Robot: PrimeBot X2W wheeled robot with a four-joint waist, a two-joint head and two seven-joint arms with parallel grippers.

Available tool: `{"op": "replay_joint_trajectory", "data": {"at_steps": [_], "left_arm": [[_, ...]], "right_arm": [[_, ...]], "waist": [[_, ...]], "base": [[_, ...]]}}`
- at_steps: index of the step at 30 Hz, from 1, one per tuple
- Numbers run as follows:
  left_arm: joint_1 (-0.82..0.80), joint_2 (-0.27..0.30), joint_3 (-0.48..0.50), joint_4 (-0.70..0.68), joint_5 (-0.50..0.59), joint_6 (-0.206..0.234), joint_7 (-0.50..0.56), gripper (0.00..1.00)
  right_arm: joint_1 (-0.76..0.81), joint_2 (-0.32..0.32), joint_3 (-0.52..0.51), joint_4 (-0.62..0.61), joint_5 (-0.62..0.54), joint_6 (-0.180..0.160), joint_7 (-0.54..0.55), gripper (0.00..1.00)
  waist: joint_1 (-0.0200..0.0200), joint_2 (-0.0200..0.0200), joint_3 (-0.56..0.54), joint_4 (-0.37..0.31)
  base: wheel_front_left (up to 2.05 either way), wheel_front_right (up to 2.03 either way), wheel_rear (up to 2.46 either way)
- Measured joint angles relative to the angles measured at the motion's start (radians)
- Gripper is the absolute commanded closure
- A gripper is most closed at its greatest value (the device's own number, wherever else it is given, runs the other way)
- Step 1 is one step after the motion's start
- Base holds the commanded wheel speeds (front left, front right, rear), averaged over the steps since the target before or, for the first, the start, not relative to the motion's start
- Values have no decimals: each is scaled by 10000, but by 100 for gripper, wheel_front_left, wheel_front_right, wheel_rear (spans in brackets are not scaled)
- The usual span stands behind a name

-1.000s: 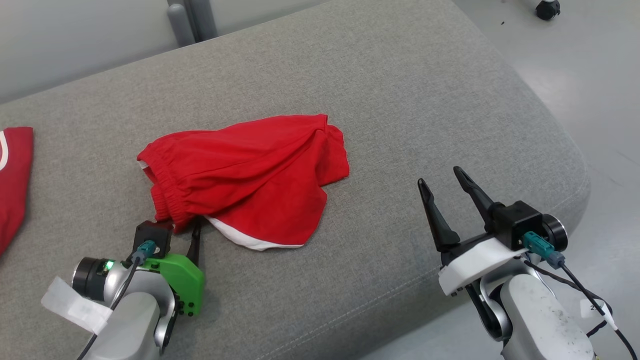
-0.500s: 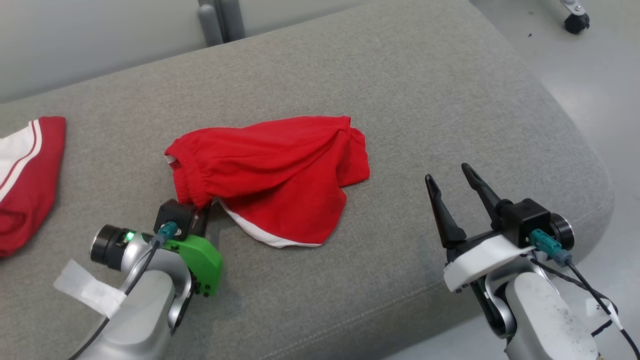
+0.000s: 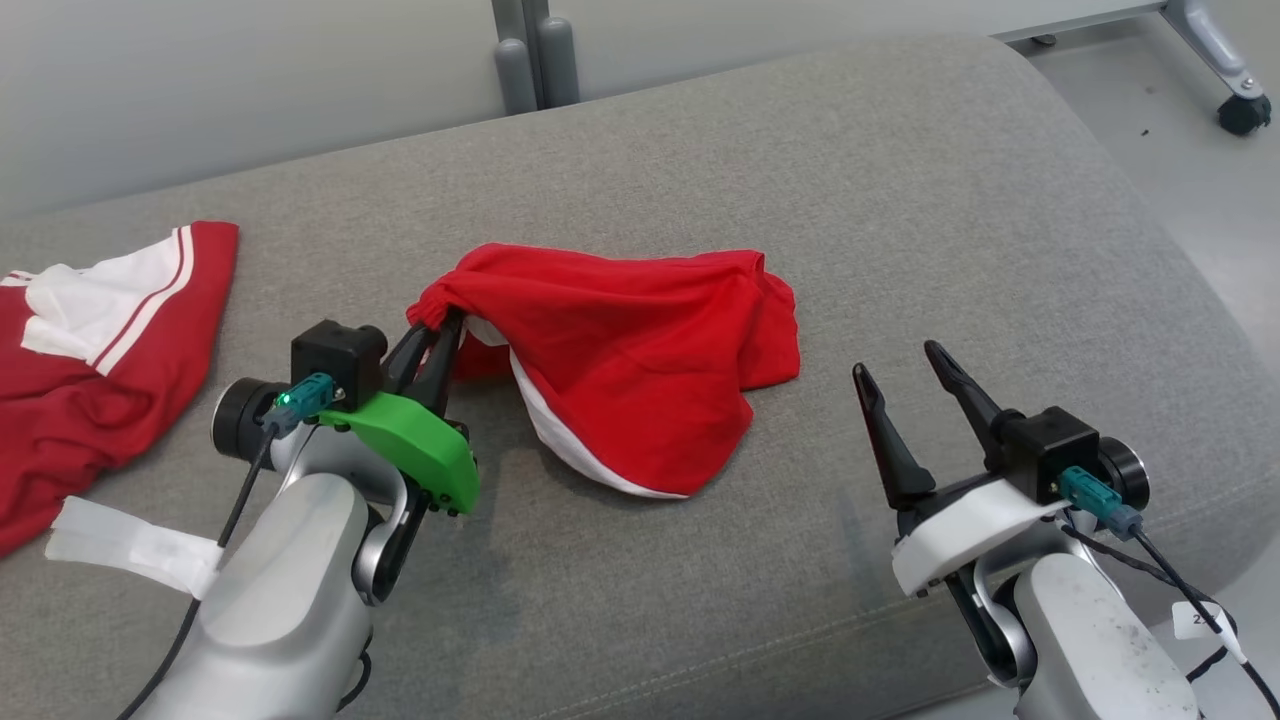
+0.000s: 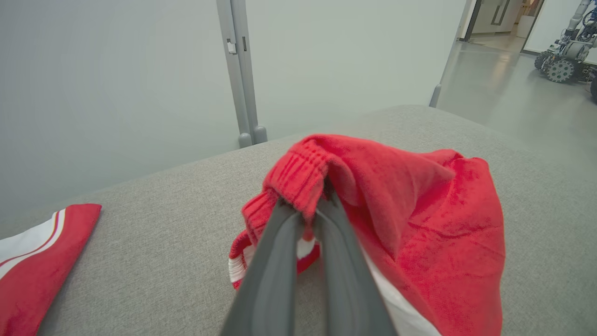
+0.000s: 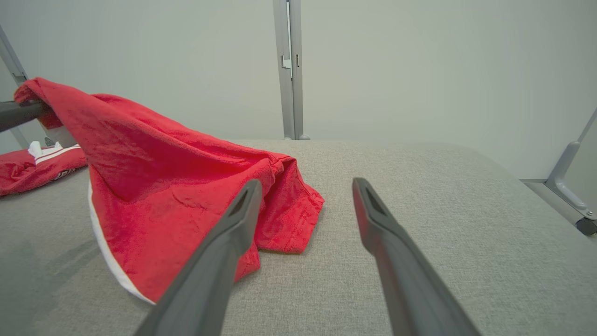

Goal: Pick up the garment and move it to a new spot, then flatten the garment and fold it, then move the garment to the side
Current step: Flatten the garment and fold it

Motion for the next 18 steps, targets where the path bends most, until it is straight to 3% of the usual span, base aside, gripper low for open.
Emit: {"op": "replay_joint_trajectory", "data": {"at_steps": [6,12,18], "left_arm": [[-145,50,291,-468,-560,-174,330,100],[-32,677,631,-355,-1072,-128,1404,100],[853,832,1233,121,-1829,-12,1877,100]], "right_arm": [[6,-188,495,376,-117,316,2,0],[6,-430,1327,1108,-257,614,4,0],[-29,-497,2301,1793,-430,706,157,0]], "waist": [[0,0,-214,429],[0,0,-364,717],[0,0,-397,941]], "base": [[0,0,0],[0,0,0],[0,0,0]]}}
